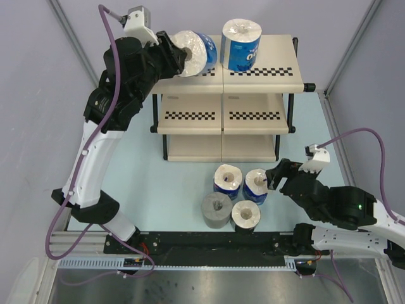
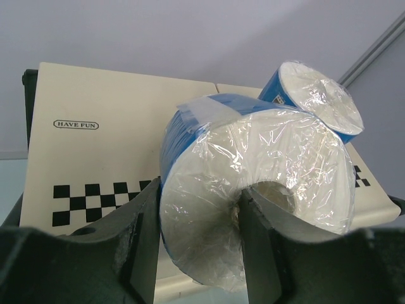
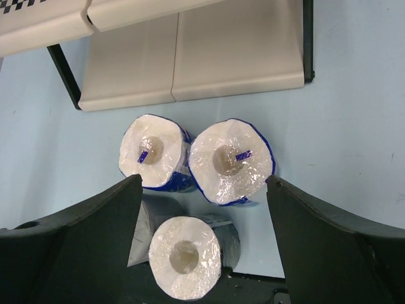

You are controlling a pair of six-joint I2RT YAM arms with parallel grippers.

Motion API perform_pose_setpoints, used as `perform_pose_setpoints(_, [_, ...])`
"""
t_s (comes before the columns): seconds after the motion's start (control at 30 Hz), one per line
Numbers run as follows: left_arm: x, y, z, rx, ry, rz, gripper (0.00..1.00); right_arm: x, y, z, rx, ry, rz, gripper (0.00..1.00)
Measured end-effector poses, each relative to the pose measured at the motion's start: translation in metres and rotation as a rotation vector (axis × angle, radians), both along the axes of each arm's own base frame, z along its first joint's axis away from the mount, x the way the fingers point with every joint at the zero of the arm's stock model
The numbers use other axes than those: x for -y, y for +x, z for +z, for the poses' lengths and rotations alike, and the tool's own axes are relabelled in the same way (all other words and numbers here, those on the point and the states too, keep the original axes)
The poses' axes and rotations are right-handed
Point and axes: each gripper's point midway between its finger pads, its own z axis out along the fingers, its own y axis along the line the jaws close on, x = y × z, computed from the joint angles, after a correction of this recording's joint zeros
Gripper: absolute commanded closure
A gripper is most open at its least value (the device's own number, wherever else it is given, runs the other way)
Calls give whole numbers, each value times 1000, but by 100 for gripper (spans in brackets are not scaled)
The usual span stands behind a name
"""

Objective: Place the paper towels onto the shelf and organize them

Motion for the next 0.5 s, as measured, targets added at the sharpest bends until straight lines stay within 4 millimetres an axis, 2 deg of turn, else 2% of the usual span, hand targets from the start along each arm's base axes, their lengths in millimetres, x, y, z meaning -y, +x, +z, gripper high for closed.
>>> perform_pose_setpoints(0.2, [3,6,-2,3,9,0,41,2,0,-2,-2,-5,-5,16])
perform_pose_setpoints(0.37, [12,18,-4,17,8,0,28,4,-1,0,2,8,-4,16])
perform_pose_setpoints(0.5, [15,24,-3,29,-1,0,24,6,-2,2,6,23,-4,16])
